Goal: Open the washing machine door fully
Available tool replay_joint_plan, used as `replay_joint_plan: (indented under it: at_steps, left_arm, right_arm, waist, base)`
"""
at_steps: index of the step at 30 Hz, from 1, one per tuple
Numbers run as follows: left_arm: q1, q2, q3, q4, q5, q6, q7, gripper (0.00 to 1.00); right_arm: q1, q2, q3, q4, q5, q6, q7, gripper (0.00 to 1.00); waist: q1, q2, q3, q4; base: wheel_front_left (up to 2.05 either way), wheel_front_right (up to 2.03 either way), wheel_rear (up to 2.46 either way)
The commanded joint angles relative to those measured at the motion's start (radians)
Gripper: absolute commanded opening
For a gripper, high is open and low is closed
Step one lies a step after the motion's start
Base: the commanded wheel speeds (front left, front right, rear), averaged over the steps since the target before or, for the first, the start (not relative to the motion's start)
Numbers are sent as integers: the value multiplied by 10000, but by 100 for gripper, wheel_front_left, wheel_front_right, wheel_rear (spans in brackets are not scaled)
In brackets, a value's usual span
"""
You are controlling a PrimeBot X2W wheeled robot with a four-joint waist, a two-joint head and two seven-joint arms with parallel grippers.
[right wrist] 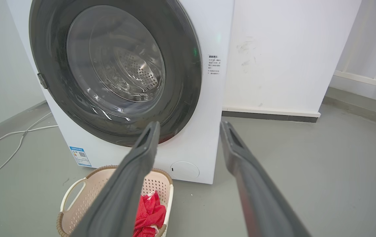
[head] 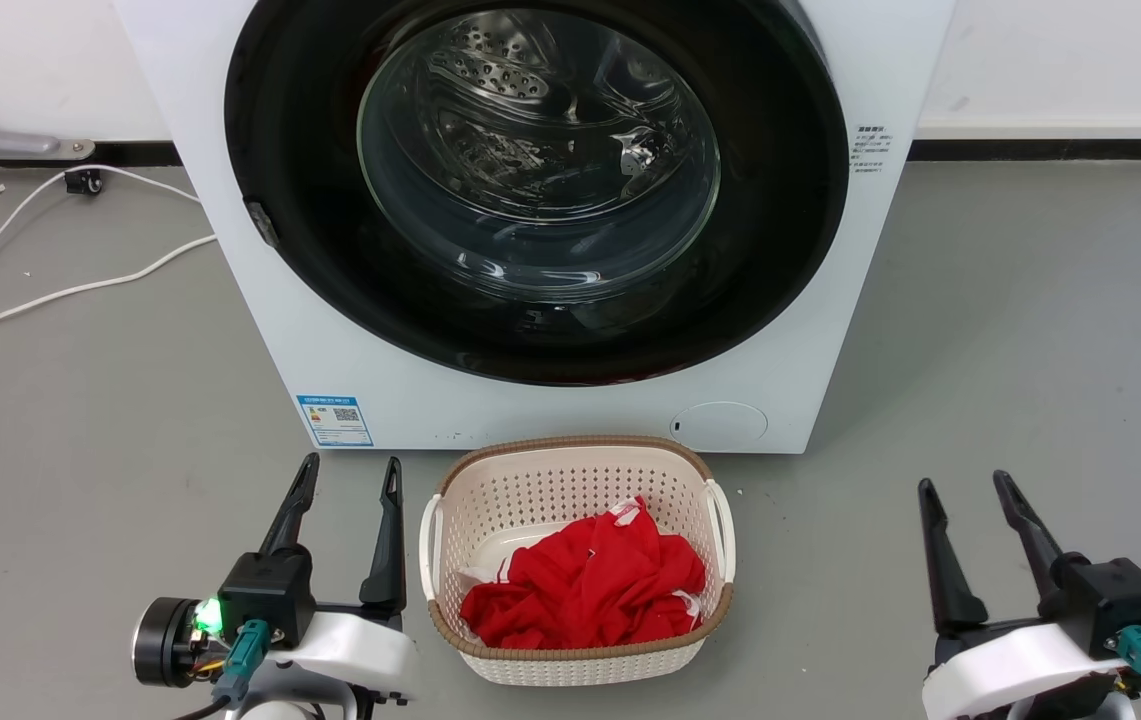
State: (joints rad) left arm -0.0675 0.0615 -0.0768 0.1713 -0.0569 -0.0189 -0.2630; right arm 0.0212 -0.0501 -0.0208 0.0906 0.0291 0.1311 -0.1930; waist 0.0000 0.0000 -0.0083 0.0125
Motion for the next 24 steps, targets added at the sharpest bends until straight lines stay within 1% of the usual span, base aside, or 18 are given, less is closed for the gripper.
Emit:
replay_joint_plan:
  at_steps: [1, 5, 7, 13, 18, 21, 24]
  left_arm:
    - [-18, 1, 23, 28, 31, 0, -26, 100]
    - [-1, -8, 46, 33, 22, 1, -26, 100]
    - [15, -11, 52, 33, 19, -5, -26, 100]
    - [63, -21, 75, -65, 26, -29, -26, 100]
    - [63, -35, 91, -108, -57, -44, -26, 100]
    - [66, -44, 93, -152, -78, -70, -26, 100]
    - [59, -51, 114, -214, -96, -76, -26, 100]
  right_arm:
    - [-22, -2, -18, 25, 161, -7, 18, 0]
    - [-40, -2, -78, 69, 562, -7, -60, 0]
    - [-55, -2, -98, 138, 1220, -7, -121, 0]
    - [-427, 0, -166, 582, 5438, -5, -399, 0]
    - [-881, -2, -61, 749, 9342, -5, -549, 0]
    - [-1193, -2, -88, 695, 11715, -5, -534, 0]
    - [-1618, -3, -233, 664, 13632, -3, -345, 0]
  waist:
    - [0, 0, -1, 5]
    - [0, 0, -3, 6]
    - [0, 0, -9, 2]
    - [0, 0, -3, -34]
    - [0, 0, 21, -33]
    - [0, 0, 39, -25]
    - [0, 0, 84, -38]
  base:
    - [0, 0, 0]
    - [0, 0, 0]
    - [0, 0, 0]
    - [0, 0, 0]
    - [0, 0, 0]
    - [0, 0, 0]
    - [0, 0, 0]
